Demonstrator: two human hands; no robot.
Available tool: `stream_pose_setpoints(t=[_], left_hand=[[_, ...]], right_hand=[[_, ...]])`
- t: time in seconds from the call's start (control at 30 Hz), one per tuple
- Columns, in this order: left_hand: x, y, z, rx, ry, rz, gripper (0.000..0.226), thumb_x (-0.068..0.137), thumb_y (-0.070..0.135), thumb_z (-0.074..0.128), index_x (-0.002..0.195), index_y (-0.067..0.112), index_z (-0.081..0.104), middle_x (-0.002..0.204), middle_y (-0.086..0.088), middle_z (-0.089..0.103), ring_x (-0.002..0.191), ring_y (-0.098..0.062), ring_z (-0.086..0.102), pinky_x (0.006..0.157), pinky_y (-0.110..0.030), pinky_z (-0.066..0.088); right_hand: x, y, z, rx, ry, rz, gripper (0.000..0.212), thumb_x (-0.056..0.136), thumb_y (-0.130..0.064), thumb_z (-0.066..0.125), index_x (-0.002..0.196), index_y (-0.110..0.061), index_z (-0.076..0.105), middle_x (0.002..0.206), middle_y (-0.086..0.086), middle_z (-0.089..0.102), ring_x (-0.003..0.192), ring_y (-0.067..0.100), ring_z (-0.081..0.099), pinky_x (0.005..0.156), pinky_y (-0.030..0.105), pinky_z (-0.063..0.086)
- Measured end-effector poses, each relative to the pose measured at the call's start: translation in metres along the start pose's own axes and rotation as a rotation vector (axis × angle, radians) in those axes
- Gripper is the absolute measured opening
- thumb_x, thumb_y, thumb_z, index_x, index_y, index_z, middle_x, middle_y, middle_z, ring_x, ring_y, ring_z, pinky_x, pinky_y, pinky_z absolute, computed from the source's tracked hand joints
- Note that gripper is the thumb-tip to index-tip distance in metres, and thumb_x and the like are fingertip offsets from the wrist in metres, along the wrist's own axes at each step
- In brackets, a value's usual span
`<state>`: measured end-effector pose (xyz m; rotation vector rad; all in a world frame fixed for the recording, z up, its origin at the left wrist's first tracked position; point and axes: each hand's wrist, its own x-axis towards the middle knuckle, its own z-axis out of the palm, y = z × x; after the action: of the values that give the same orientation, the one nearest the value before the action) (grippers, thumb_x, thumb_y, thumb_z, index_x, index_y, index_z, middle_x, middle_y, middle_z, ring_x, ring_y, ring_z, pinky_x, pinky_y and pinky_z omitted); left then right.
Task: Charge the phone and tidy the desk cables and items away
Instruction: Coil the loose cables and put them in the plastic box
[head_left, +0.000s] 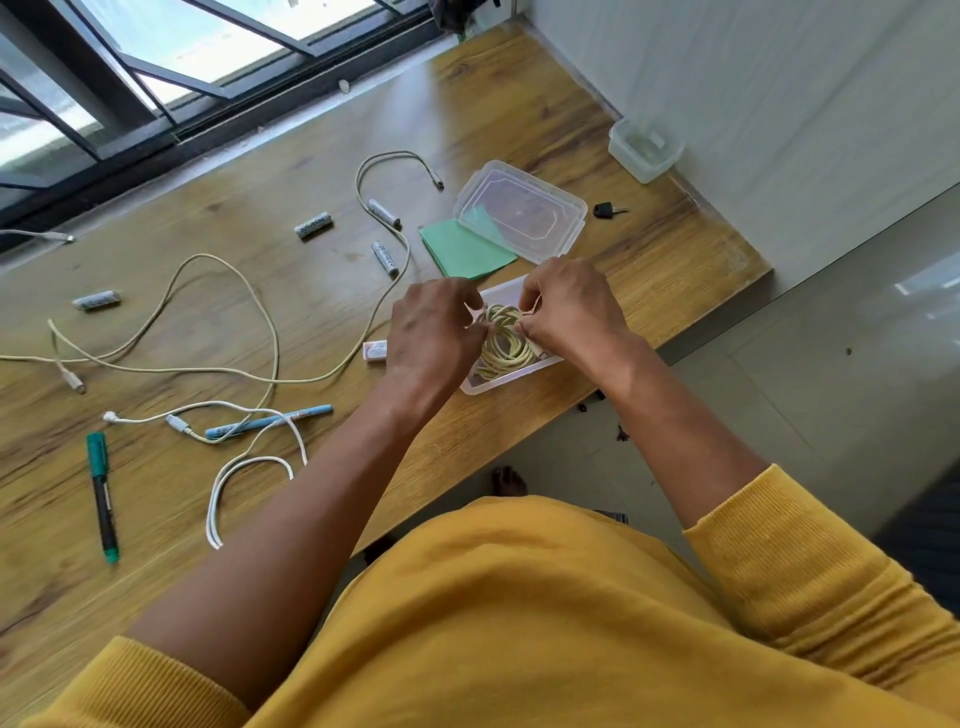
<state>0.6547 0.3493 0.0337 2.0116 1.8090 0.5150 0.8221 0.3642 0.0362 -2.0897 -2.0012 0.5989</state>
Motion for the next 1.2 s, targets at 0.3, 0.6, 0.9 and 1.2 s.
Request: stream_pose_setpoints(t=[0.3,0.6,0.9,1.2], left_hand=[[-0.006,-0.012,-0.022,-0.233,0.07,-0.044,0.013,0.095,0.018,0.074,0.104,0.02,0.083,0.097,0.006,0.08,0.081,-0.008,0.072,0.081,-0.029,0.06],[-0.027,-0.048,-0.046,-0.27,0.132,-0.172,0.014,0.094,0.026,0.072,0.101,0.027,0.084,0.094,0.01,0.081,0.083,-0.002,0.074,0.083,-0.037,0.064],[-0.06,-0.108,-0.081,-0.27,0.242,-0.408,0.012,0.09,0.028,0.074,0.097,0.028,0.084,0.088,0.011,0.081,0.082,-0.003,0.075,0.087,-0.033,0.061],[-0.105,-0.18,-0.111,-0.21,0.288,-0.632,0.02,0.09,0.028,0.071,0.106,0.031,0.083,0.1,0.009,0.08,0.094,-0.011,0.073,0.097,-0.037,0.057]], right_hand=[[-0.004,-0.022,-0.017,0.132,0.133,-0.14,0.017,0.087,-0.017,0.083,0.104,-0.014,0.081,0.095,0.004,0.08,0.083,0.012,0.073,0.077,0.025,0.058],[-0.01,-0.077,0.004,0.187,0.082,-0.282,0.009,0.091,-0.026,0.078,0.099,-0.024,0.082,0.092,-0.003,0.08,0.088,0.014,0.075,0.079,0.031,0.06],[-0.009,-0.145,0.038,0.26,-0.051,-0.394,0.01,0.089,-0.027,0.077,0.098,-0.024,0.081,0.086,-0.006,0.08,0.082,0.01,0.074,0.08,0.037,0.062],[-0.008,-0.213,0.085,0.282,-0.224,-0.437,0.016,0.088,-0.018,0.075,0.102,-0.021,0.081,0.089,-0.002,0.078,0.085,0.014,0.072,0.086,0.037,0.06]])
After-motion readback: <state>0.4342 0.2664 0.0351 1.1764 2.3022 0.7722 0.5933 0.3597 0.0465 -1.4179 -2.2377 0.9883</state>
